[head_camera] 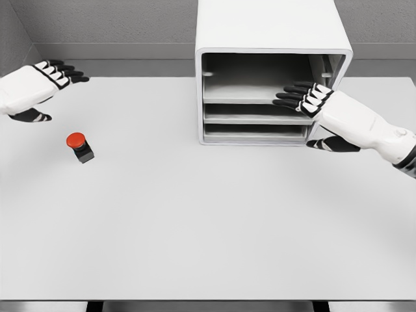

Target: Slide open multi-storey tabletop storage cabinets and put open load switch and slide close multi-storey tabletop storage cabinets

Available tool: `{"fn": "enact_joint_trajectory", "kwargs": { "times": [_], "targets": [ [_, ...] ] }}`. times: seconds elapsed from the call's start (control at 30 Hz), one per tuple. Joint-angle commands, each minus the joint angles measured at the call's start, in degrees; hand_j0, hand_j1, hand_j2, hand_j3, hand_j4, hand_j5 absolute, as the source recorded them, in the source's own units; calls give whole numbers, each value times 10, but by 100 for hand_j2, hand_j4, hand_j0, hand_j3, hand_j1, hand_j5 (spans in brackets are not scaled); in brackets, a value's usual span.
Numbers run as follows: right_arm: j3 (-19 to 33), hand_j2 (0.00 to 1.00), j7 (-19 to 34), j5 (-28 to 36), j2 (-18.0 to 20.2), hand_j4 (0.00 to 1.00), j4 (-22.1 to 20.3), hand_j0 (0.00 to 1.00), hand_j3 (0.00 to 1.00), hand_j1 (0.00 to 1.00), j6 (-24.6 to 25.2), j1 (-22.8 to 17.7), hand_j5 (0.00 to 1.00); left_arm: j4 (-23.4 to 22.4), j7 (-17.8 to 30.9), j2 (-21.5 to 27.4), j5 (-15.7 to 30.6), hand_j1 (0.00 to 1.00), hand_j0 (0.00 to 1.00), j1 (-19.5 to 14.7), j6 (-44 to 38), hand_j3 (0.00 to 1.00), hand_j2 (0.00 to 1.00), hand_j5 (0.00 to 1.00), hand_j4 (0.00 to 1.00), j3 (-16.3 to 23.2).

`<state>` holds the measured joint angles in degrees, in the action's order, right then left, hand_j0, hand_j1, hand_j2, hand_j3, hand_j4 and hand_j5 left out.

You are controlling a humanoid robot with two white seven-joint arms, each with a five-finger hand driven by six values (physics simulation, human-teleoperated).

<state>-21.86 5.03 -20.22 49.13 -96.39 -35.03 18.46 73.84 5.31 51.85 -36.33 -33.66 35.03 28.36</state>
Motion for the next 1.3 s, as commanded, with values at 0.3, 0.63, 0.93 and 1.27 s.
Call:
{"fn": "enact_joint_trajectory", "kwargs": {
  "times": [0.3, 0.63, 0.93, 1.27],
  "targets": [
    [-20, 100, 69, -45, -8, 100, 6, 100, 100, 100, 0, 47, 100, 5, 1, 21, 3, 100, 100, 5, 0, 100, 100, 100, 100, 24],
    [-40, 100, 270, -41, -114, 100, 88, 100, 100, 100, 0, 158, 100, 5, 1, 38, 6, 100, 100, 16, 0, 100, 100, 100, 100, 55],
    [-59, 100, 287, -42, -156, 100, 176, 100, 100, 100, 0, 222, 100, 4, -2, 32, 16, 100, 100, 17, 0, 100, 100, 100, 100, 71],
    [-72, 100, 300, -44, -193, 100, 212, 100, 100, 100, 0, 253, 100, 0, -3, 27, 28, 95, 95, 15, 0, 95, 95, 95, 95, 96]
  ]
}}
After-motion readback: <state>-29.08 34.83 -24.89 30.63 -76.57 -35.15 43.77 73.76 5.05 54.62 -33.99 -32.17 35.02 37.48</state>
